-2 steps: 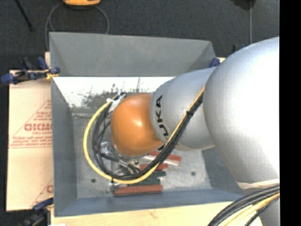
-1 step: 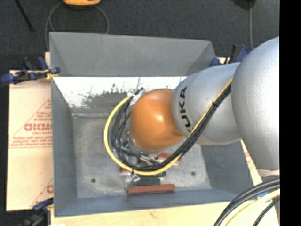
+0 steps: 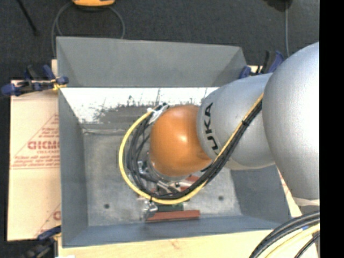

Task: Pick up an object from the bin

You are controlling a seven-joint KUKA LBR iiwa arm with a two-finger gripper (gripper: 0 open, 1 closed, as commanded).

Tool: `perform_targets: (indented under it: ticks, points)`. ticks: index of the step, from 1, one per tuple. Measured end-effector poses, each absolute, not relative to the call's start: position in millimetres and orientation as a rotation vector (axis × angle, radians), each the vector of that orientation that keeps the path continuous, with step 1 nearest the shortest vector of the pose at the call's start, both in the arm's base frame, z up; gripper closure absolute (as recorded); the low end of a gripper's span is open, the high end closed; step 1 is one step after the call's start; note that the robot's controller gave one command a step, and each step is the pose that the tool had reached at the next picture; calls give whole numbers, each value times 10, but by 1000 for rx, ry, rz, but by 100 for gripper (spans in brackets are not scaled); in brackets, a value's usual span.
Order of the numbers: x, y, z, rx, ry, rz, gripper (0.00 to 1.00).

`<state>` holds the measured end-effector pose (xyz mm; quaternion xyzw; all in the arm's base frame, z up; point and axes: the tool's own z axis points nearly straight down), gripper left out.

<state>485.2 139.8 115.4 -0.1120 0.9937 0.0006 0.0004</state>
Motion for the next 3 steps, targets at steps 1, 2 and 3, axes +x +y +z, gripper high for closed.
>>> perform_targets:
  ticks: [1, 2, 3]
  points:
    - [4889, 983, 905, -532, 3094, 0, 0]
    - [4939, 700, 792, -567, 3085, 15, 100]
    - [4940, 699, 792, -566, 3085, 15, 100]
